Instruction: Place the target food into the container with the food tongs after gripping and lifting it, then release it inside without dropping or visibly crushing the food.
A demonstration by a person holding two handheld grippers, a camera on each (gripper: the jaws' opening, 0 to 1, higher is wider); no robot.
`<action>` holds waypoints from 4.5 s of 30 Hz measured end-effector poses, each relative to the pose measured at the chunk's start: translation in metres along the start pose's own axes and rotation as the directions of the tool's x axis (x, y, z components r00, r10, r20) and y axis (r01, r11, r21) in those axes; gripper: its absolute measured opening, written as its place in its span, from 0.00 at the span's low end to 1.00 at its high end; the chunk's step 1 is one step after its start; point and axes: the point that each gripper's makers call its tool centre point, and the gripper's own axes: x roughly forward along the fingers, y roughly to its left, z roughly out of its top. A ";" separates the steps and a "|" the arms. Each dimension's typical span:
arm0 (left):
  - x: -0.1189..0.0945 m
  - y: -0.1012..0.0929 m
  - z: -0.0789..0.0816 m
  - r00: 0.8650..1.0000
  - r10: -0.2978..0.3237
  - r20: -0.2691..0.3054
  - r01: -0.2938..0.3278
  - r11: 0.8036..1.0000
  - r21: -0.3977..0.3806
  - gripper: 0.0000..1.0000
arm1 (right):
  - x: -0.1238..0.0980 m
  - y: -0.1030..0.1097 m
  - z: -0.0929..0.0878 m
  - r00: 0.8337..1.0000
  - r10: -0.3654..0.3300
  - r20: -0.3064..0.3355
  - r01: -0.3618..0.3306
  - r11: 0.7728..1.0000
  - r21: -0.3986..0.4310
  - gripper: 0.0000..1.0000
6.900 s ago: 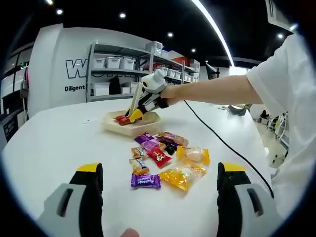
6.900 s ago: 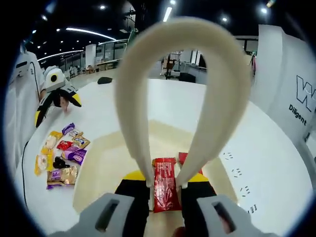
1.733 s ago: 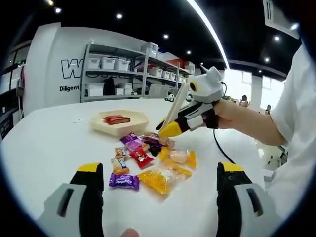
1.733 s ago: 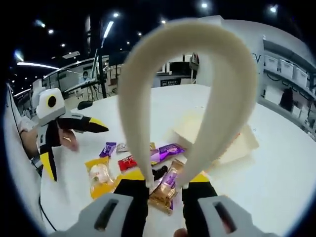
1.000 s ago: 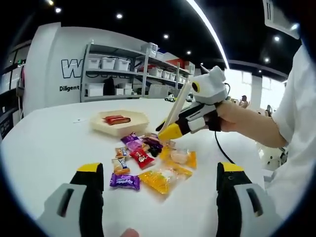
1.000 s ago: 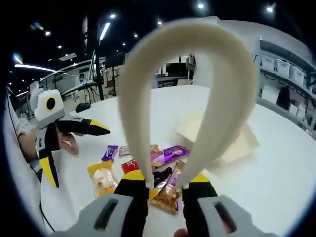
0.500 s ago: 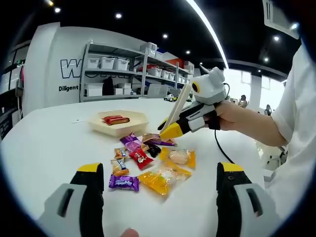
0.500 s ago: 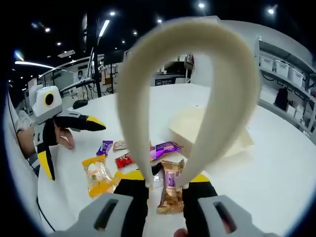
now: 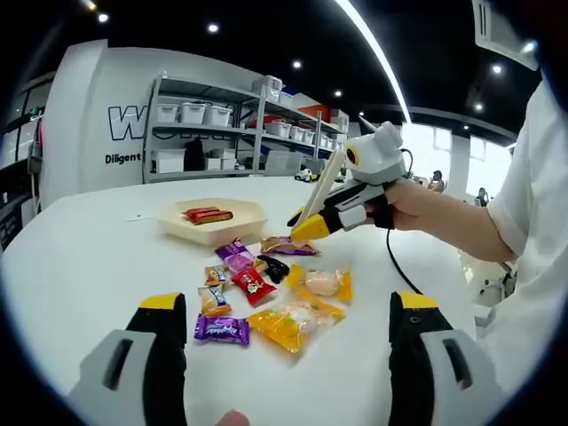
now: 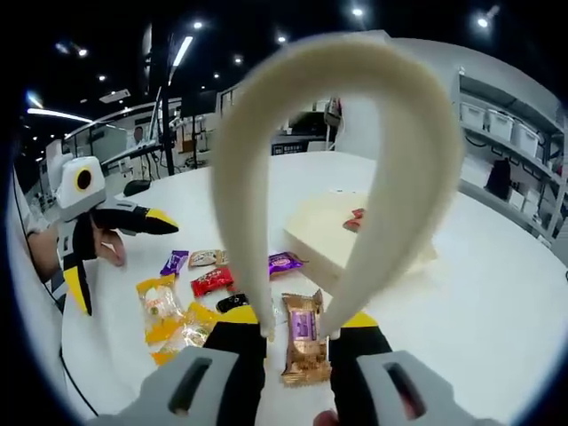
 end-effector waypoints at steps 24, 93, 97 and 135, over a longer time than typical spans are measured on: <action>0.000 0.001 0.001 1.000 0.003 0.002 -0.003 1.000 -0.002 0.93 | 0.008 0.000 0.002 1.000 0.003 -0.016 -0.002 1.000 0.017 0.25; -0.002 0.003 0.003 1.000 0.005 0.011 -0.004 1.000 -0.003 0.92 | 0.007 0.003 0.012 0.996 0.080 -0.037 -0.081 0.997 -0.021 0.18; -0.003 0.002 0.003 1.000 0.004 0.011 -0.004 1.000 -0.003 0.92 | 0.003 0.008 0.021 0.994 0.108 -0.027 -0.108 0.994 -0.021 0.18; -0.009 0.008 0.002 1.000 0.028 0.013 -0.028 1.000 -0.005 0.92 | 0.036 -0.015 0.079 0.922 0.385 -0.039 -0.384 0.896 -0.225 0.18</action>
